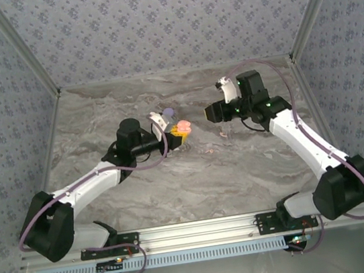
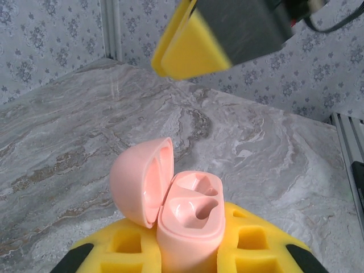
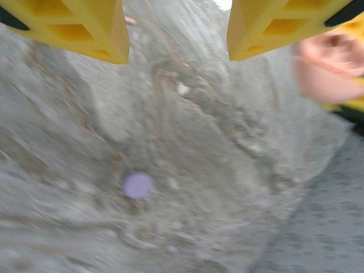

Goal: Insert the wireless bluetooth earbuds into the charging case

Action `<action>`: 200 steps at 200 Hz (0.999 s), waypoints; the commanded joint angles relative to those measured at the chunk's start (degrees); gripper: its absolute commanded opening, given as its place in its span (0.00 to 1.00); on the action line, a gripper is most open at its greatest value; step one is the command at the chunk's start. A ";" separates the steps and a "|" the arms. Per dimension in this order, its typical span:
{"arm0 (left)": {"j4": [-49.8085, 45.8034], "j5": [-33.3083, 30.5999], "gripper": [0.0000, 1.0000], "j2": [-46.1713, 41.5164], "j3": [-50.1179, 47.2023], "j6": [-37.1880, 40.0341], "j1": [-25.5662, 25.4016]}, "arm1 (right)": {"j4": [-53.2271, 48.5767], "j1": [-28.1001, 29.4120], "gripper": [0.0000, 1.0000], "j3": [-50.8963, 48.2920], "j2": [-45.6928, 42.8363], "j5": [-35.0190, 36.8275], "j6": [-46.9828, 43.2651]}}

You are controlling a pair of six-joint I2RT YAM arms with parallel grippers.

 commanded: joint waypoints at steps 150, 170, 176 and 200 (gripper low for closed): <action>5.78 -2.11 0.10 -2.93 -2.07 -4.74 -3.82 | -11.11 -7.12 0.30 1.06 23.67 11.70 -5.00; 5.20 -2.35 0.10 -2.93 -1.98 -4.61 -3.89 | -10.71 -7.23 0.27 3.09 25.98 12.86 -3.93; 5.22 -2.46 0.10 -2.95 -2.03 -4.65 -3.87 | -10.54 -7.24 0.26 3.56 26.64 12.95 -3.73; 5.08 -2.62 0.10 -2.95 -2.14 -4.51 -3.90 | -10.25 -7.23 0.23 5.72 29.50 13.36 -2.94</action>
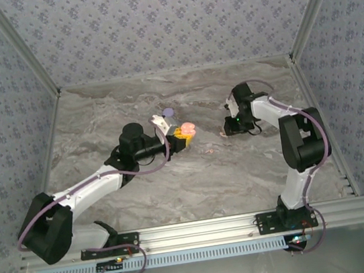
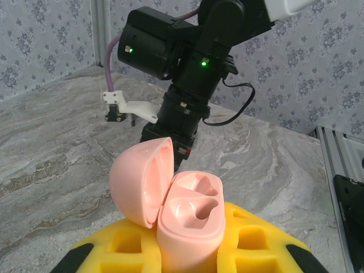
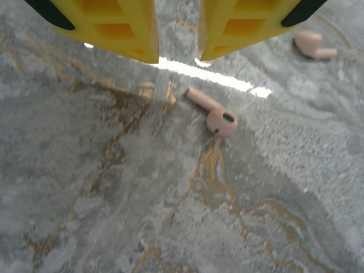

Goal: Insert the wireless bluetooth earbuds into the charging case

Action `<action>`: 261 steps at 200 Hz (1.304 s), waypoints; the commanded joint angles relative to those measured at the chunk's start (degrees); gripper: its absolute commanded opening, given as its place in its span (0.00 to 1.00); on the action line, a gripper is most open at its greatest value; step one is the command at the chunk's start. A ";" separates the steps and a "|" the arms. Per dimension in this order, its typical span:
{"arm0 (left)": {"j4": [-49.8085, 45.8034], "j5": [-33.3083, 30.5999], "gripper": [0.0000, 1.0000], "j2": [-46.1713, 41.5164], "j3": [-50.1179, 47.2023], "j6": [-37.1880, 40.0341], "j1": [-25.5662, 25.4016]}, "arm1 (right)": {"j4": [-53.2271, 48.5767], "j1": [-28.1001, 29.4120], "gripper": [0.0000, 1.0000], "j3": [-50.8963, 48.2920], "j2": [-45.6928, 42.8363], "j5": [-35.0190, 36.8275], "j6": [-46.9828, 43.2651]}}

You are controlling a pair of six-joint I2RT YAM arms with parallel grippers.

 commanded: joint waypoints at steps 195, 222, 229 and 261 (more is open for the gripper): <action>0.33 -1.47 0.10 -3.88 -1.41 0.06 -0.42 | -4.90 3.34 0.19 9.16 9.09 2.11 0.71; 0.27 -1.47 0.10 -4.17 -1.41 -0.03 -0.46 | -5.51 3.20 0.19 8.69 8.39 3.01 1.61; 0.27 -1.46 0.10 -4.22 -1.45 -0.04 -0.43 | -5.41 3.19 0.19 8.32 8.15 3.13 1.78; 0.14 -1.64 0.10 -4.65 -1.55 -0.04 -0.48 | -5.32 3.28 0.19 6.76 7.40 3.54 2.23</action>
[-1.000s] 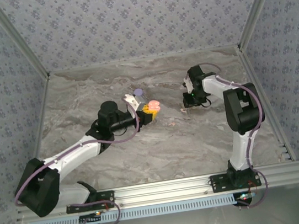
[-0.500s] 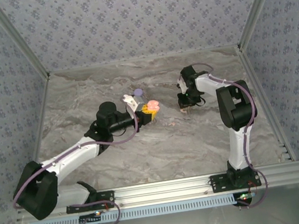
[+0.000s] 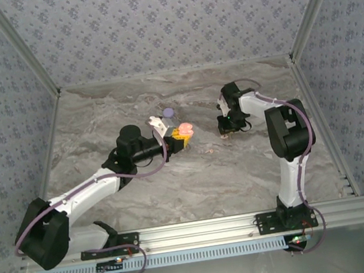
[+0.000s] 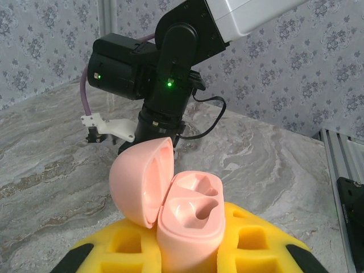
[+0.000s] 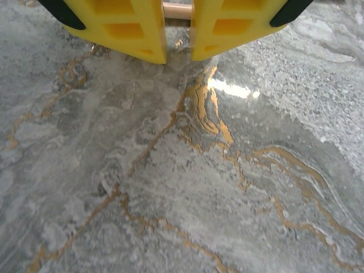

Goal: Insert the wireless bluetooth earbuds into the charging case

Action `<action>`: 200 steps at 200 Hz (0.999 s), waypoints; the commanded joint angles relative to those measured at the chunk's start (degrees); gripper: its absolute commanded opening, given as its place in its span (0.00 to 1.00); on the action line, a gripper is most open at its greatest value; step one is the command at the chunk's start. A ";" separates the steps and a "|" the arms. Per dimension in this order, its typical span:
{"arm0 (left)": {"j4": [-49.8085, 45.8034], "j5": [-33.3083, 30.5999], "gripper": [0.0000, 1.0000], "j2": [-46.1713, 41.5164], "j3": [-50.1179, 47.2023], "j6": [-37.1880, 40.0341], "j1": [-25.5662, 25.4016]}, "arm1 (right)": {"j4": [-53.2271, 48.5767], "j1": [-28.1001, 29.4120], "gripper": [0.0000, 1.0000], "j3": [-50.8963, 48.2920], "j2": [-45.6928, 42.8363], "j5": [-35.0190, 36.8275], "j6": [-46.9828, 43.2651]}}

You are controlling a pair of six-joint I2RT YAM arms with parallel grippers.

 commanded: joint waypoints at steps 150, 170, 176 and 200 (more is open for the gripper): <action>0.28 -0.09 0.10 -3.10 -0.34 -0.11 -0.47 | -5.52 1.19 0.17 -3.64 -3.62 4.10 2.19; 0.25 -0.05 0.10 -3.11 -0.29 -0.07 -0.47 | -5.97 2.30 0.17 -3.91 -3.89 3.91 1.35; 0.20 -0.08 0.10 -3.10 -0.31 -0.08 -0.42 | -5.96 2.61 0.17 -4.02 -4.08 3.91 1.21; 0.21 -0.10 0.10 -3.10 -0.29 -0.05 -0.44 | -5.59 3.40 0.18 -4.13 -4.61 3.97 0.94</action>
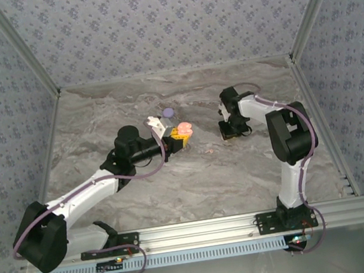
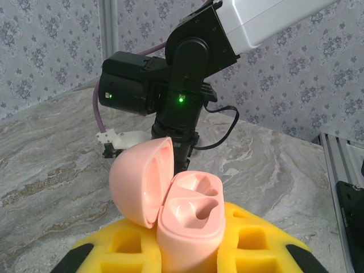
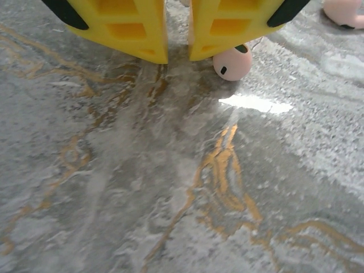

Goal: Insert the wireless bluetooth earbuds into the charging case

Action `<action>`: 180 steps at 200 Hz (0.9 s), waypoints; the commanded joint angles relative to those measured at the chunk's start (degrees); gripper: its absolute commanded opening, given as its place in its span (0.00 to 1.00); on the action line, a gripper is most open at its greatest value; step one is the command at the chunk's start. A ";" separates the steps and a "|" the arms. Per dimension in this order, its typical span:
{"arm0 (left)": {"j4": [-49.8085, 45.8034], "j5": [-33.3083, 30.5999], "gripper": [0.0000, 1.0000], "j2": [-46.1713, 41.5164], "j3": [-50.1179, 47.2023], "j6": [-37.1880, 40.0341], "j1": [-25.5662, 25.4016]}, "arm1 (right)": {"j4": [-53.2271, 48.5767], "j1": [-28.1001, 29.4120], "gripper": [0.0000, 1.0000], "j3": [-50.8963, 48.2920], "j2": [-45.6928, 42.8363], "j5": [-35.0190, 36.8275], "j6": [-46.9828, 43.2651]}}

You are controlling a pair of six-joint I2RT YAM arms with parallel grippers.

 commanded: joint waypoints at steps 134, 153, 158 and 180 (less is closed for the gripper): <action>-0.04 -0.01 0.10 -1.53 -0.07 0.00 -0.48 | -7.01 3.08 0.35 5.85 -1.23 -2.15 -7.29; -0.12 -0.02 0.10 -1.55 -0.07 0.02 -0.45 | -8.15 3.32 0.35 7.47 0.84 -1.84 -8.26; -0.18 -0.02 0.10 -1.55 -0.07 0.03 -0.40 | -8.38 3.40 0.35 7.95 1.34 -1.78 -8.49; -0.21 -0.02 0.10 -1.55 -0.07 0.12 -0.43 | -9.16 3.84 0.36 9.20 3.06 -1.72 -9.13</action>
